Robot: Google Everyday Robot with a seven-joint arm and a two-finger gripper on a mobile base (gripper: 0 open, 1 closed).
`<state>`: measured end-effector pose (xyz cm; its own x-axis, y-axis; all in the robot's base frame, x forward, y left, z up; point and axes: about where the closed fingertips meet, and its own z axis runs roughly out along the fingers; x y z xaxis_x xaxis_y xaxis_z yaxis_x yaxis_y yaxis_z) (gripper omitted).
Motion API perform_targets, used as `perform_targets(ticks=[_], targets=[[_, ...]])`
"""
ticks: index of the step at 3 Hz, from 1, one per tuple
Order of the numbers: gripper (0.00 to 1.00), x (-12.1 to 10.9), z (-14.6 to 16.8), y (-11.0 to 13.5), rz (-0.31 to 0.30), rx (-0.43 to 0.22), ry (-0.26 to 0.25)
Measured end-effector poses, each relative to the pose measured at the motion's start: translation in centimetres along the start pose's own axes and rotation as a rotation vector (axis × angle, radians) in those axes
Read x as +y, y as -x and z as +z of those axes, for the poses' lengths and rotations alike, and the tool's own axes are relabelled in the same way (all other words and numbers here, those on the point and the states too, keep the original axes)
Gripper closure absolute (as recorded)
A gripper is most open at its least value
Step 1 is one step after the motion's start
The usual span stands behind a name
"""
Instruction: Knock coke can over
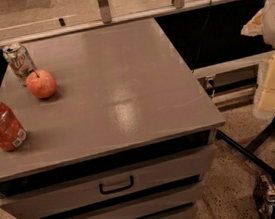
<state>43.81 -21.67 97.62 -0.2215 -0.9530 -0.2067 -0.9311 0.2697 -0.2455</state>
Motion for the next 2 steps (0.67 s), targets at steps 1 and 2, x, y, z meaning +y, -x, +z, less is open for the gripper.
perform_targets(ticks=[1, 2], targets=[[0.0, 0.0, 0.0, 0.0, 0.0, 0.0, 0.0], [0.0, 0.5, -0.1, 1.3, -0.031, -0.048, 0.012]])
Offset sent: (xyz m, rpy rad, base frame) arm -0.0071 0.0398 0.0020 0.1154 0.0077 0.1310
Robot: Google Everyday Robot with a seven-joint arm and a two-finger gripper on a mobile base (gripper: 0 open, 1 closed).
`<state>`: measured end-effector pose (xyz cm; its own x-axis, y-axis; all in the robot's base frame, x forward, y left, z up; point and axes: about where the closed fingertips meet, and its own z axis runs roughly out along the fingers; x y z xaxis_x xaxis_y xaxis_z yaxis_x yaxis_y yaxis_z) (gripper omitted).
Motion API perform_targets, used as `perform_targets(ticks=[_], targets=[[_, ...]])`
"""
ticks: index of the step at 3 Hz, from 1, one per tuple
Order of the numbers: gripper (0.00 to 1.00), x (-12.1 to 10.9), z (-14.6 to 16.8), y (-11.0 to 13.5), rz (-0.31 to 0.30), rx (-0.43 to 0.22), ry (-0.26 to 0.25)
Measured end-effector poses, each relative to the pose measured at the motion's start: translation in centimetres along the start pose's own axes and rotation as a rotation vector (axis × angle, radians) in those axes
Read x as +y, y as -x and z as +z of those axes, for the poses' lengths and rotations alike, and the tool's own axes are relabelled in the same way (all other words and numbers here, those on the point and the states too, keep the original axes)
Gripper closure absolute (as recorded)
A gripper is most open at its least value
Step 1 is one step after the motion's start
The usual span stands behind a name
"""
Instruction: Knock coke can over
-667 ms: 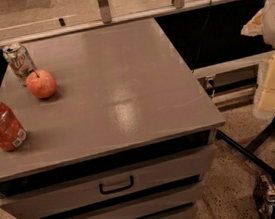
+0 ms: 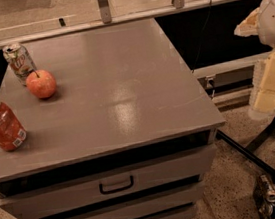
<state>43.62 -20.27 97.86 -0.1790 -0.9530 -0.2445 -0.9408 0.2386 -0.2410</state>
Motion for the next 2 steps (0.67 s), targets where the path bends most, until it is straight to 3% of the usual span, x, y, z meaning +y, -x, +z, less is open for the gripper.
perform_targets(ticks=[1, 2], targets=[[0.0, 0.7, 0.1, 3.7, -0.093, -0.063, -0.006], [0.0, 0.7, 0.6, 8.5, -0.223, -0.133, -0.004]])
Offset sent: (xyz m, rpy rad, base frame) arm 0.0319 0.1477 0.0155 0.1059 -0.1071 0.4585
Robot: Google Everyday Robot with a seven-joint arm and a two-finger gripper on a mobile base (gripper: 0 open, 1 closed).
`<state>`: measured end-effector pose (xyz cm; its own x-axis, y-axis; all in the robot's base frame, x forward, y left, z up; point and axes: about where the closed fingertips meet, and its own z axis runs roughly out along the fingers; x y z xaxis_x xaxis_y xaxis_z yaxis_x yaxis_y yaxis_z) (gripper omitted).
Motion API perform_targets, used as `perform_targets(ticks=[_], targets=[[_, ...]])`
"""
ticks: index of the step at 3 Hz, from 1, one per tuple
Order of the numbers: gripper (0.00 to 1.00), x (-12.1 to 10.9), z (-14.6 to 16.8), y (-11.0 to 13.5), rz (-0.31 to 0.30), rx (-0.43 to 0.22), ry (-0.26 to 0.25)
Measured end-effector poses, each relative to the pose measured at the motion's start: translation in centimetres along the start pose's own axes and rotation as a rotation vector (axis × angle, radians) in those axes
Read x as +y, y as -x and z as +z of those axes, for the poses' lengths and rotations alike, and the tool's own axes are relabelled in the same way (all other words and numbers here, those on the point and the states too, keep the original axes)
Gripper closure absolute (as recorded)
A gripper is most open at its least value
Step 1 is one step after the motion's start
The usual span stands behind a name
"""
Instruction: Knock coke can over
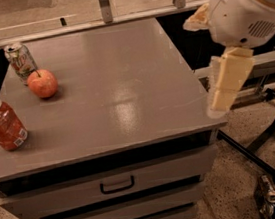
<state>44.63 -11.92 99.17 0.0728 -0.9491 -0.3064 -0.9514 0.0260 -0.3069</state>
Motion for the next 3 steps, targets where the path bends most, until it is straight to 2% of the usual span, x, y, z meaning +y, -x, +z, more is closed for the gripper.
perform_targets(ticks=[1, 2, 3], targets=[[0.0, -1.8, 2.2, 5.9, -0.192, -0.094, 0.037], [0.0, -3.4, 4.0, 10.1, -0.319, -0.152, 0.072], [0.0, -4.5, 6.3, 14.6, -0.405, -0.234, 0.157]])
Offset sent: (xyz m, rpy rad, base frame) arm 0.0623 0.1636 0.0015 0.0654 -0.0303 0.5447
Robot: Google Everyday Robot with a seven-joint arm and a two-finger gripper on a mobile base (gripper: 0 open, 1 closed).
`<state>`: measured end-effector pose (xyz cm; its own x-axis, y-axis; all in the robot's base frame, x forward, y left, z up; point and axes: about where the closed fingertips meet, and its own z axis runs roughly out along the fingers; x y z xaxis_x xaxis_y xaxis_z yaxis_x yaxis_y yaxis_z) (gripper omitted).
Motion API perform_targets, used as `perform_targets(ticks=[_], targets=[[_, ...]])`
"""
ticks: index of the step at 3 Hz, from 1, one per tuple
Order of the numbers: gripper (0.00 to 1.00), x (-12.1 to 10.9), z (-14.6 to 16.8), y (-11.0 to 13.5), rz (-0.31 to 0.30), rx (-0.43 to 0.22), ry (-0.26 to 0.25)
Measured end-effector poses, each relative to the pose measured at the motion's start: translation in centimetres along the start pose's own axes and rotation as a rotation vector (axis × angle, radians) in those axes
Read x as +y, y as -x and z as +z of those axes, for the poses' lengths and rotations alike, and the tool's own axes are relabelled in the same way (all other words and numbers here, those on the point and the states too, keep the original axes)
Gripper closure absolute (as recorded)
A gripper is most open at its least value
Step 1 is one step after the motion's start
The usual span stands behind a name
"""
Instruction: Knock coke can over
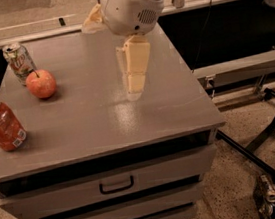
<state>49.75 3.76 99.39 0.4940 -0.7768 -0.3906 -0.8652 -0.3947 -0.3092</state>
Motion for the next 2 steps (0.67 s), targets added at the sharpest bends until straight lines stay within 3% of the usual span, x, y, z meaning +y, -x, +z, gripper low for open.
perform_targets(ticks=[1, 2], targets=[[0.0, -2.4, 3.2, 2.5, 0.018, -0.142, 0.127], [0.0, -3.9, 5.3, 6.0, 0.041, -0.304, 0.188]])
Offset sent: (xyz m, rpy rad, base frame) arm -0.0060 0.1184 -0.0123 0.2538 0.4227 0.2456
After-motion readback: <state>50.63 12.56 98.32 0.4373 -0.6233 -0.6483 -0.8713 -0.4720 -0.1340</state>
